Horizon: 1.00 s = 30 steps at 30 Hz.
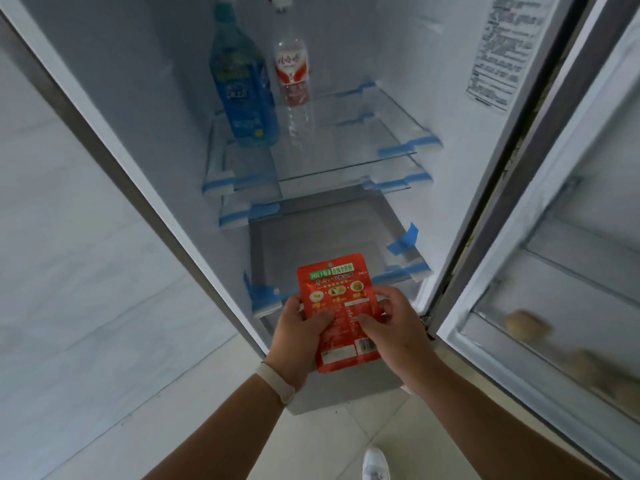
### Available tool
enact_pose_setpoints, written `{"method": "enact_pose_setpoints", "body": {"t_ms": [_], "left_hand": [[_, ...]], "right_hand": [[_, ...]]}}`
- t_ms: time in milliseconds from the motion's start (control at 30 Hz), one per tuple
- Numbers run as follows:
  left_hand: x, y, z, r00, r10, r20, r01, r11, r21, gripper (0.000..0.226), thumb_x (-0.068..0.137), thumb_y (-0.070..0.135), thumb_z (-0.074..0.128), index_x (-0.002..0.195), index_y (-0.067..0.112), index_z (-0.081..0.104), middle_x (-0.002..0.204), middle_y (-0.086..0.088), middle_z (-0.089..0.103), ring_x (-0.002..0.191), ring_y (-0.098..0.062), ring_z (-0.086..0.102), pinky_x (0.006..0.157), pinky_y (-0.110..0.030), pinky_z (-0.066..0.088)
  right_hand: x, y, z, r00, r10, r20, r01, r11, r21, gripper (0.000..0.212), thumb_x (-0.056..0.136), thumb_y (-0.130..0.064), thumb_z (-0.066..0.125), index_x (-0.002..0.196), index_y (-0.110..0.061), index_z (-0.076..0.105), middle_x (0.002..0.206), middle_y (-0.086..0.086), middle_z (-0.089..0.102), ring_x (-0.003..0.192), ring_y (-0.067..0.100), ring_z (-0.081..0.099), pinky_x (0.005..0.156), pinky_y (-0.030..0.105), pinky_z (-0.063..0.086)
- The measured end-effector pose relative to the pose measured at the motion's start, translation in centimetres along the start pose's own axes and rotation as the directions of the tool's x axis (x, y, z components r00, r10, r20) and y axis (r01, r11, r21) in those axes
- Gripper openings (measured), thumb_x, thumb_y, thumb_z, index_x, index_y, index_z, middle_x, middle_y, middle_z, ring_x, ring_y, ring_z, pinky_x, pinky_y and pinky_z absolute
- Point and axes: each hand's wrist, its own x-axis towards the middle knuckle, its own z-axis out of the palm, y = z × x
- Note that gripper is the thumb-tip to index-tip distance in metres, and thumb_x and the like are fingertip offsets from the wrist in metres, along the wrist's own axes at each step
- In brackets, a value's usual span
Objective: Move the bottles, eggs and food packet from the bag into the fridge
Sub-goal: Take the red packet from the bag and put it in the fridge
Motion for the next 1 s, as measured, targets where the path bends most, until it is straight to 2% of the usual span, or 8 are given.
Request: {"method": "enact_pose_setpoints", "body": {"t_ms": [100,233,333,400,567,633,867,1000], "left_hand": [[1.1,-0.1,0.4,0.997,0.021,-0.077,-0.023,0.999,-0.031,0.029,0.094,0.017,0.064,0.12,0.022,0.054,0.111,-0.006,0.074,0.091,-0.03,0.075,0.083,-0.058,0.058],[2.1,-0.1,0.4,0.986,0.055,-0.157,-0.06,0.998,-0.025,0.028,0.094,0.017,0.064,0.12,0.023,0.054,0.108,-0.002,0.074,0.09,-0.025,0.075,0.082,-0.053,0.06],[3.2,0.1,0.0,0.976,0.112,-0.185,-0.103,0.993,0.053,0.025,0.096,0.018,0.062,0.117,0.028,0.056,0.109,0.001,0.074,0.089,-0.018,0.075,0.078,-0.045,0.062],[3.9,0.3,-0.5,0.971,0.143,-0.191,-0.124,0.986,0.112,0.024,0.096,0.017,0.062,0.113,0.033,0.057,0.108,0.003,0.074,0.089,-0.014,0.075,0.074,-0.038,0.063],[6.5,0.3,-1.5,0.965,0.167,-0.204,-0.124,0.97,0.209,0.032,0.096,0.02,0.062,0.124,0.033,0.054,0.111,0.005,0.072,0.091,-0.013,0.074,0.077,-0.04,0.063],[8.0,0.3,-1.9,0.965,0.163,-0.203,-0.117,0.969,0.219,0.031,0.096,0.019,0.063,0.12,0.036,0.054,0.111,0.005,0.072,0.091,-0.013,0.074,0.079,-0.04,0.062],[14.3,0.2,-2.9,0.962,0.203,-0.182,-0.136,0.935,0.327,0.025,0.097,0.019,0.062,0.117,0.032,0.055,0.102,0.003,0.074,0.086,-0.012,0.074,0.077,-0.034,0.062],[18.4,0.1,-3.3,0.973,0.194,-0.127,-0.129,0.907,0.401,0.032,0.098,0.02,0.06,0.128,0.027,0.054,0.105,0.005,0.072,0.087,-0.01,0.073,0.077,-0.03,0.061]], "right_hand": [[2.3,-0.1,-0.3,0.998,-0.027,0.056,0.029,0.999,-0.032,0.031,0.091,-0.027,0.066,0.116,-0.03,0.048,0.101,-0.009,0.066,0.08,0.0,0.07,0.061,0.018,0.056],[4.5,0.0,-0.1,0.993,-0.043,0.112,0.052,0.995,-0.082,0.031,0.09,-0.031,0.066,0.115,-0.031,0.047,0.103,-0.009,0.065,0.084,0.007,0.07,0.066,0.022,0.059],[6.2,0.2,0.2,0.988,-0.046,0.146,0.063,0.992,-0.11,0.032,0.091,-0.032,0.066,0.116,-0.029,0.047,0.102,-0.008,0.065,0.083,0.007,0.07,0.065,0.021,0.058],[7.2,0.5,0.6,0.986,-0.038,0.161,0.056,0.992,-0.111,0.033,0.091,-0.031,0.066,0.117,-0.026,0.048,0.1,-0.005,0.067,0.08,0.007,0.07,0.062,0.02,0.057],[9.8,1.3,1.6,0.984,-0.015,0.178,0.035,0.994,-0.107,0.034,0.091,-0.027,0.067,0.118,-0.023,0.048,0.102,-0.003,0.067,0.081,0.009,0.071,0.063,0.022,0.058],[11.0,1.8,2.1,0.984,-0.007,0.179,0.027,0.994,-0.109,0.035,0.091,-0.027,0.066,0.12,-0.022,0.047,0.104,-0.003,0.067,0.083,0.009,0.071,0.063,0.021,0.058],[16.7,3.6,3.9,0.99,-0.024,0.139,0.058,0.967,-0.25,0.044,0.09,-0.038,0.066,0.123,-0.019,0.045,0.103,-0.007,0.062,0.084,0.006,0.068,0.066,0.021,0.058],[20.2,4.4,4.7,0.991,-0.05,0.121,0.089,0.933,-0.348,0.039,0.091,-0.035,0.065,0.12,-0.017,0.046,0.094,-0.013,0.058,0.076,-0.002,0.062,0.058,0.011,0.049]]}}
